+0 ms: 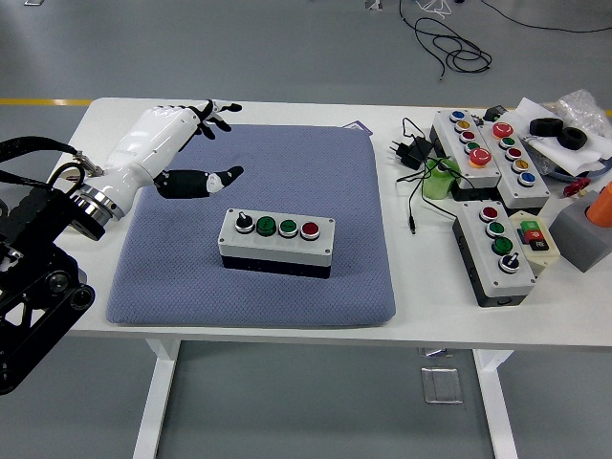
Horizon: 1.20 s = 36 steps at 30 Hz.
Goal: Pick up the button,place it on the desk,press the button,press the button
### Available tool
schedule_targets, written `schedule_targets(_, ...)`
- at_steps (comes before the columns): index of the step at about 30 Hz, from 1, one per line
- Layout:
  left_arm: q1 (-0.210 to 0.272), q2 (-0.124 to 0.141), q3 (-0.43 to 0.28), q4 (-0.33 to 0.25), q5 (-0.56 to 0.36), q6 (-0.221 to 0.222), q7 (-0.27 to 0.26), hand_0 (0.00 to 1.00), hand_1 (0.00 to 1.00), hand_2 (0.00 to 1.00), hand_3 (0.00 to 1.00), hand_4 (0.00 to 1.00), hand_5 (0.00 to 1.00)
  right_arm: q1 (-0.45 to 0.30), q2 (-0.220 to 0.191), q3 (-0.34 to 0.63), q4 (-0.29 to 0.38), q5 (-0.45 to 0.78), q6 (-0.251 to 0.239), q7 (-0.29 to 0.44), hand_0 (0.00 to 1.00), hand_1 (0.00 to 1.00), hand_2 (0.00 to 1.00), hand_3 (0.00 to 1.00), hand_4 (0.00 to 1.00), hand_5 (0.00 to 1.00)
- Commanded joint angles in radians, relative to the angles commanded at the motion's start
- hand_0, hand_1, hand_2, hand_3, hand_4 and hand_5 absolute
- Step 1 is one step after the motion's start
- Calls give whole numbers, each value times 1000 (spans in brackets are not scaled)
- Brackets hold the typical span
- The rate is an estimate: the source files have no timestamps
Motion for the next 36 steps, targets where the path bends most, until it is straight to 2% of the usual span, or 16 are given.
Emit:
schedule_targets(2,11,5,-6,-22,-67,-46,82,64,50,110,689,708,998,-3,0,1,0,2,-1,0,645,479,617,561,301,227)
schedule_targets(4,18,8,-11,-35,-76,-72,150,64,50,110,689,708,998,-5,1,2,0,2,-1,0,645,479,617,561,301,227)
schedule_targets(5,22,9,-13,-40,-73,-79,178,46,17,75,687,618,998,-5,1,3,0,1,-1,0,646,479,617,561,301,226)
schedule_targets(6,28,10,-19,-47,-68,-90,206,46,17,75,687,618,998,-6,1,1,0,3,-1,0,646,479,617,561,301,226)
schedule_targets(8,33,10,-26,-51,-59,-106,225,46,17,75,687,618,998,-8,1,-2,0,8,-2,1,646,479,617,561,301,226)
schedule_targets(10,36,8,-33,-54,-41,-128,234,46,17,75,687,618,998,-10,0,-7,0,18,-4,2,646,479,617,561,301,226)
schedule_targets(11,37,8,-34,-56,-33,-136,236,45,2,61,747,495,998,-11,0,-8,0,21,-5,3,644,477,617,561,302,225)
schedule_targets(18,36,3,-27,-64,-21,-210,243,42,2,55,765,485,998,-15,1,1,0,11,-4,1,643,478,618,561,301,227)
schedule_targets(22,41,9,-7,-81,-59,-209,228,42,2,55,765,485,998,-18,2,3,0,13,-5,1,643,478,618,561,301,227)
schedule_targets(23,40,9,-2,-85,-63,-206,222,42,2,72,759,612,901,-18,2,3,0,13,-5,1,645,479,618,561,300,226)
schedule_targets(28,25,-1,39,-109,-77,-196,191,42,2,72,759,612,901,-16,3,-3,0,20,-6,1,645,479,618,561,300,226)
schedule_targets(29,21,-3,47,-110,-77,-199,190,47,2,53,799,516,474,-15,2,-5,0,21,-6,2,645,478,618,561,300,225)
schedule_targets(34,-7,-15,90,-102,-67,-227,194,47,2,53,799,516,474,-11,2,-9,0,27,-6,2,645,478,618,561,300,225)
schedule_targets(35,-15,-19,99,-96,-56,-234,196,50,2,52,812,437,310,-9,1,-10,0,27,-6,2,644,478,617,561,300,226)
schedule_targets(36,-24,-23,112,-86,-51,-241,198,50,2,52,812,437,310,-9,2,-10,0,28,-6,2,644,478,617,561,300,226)
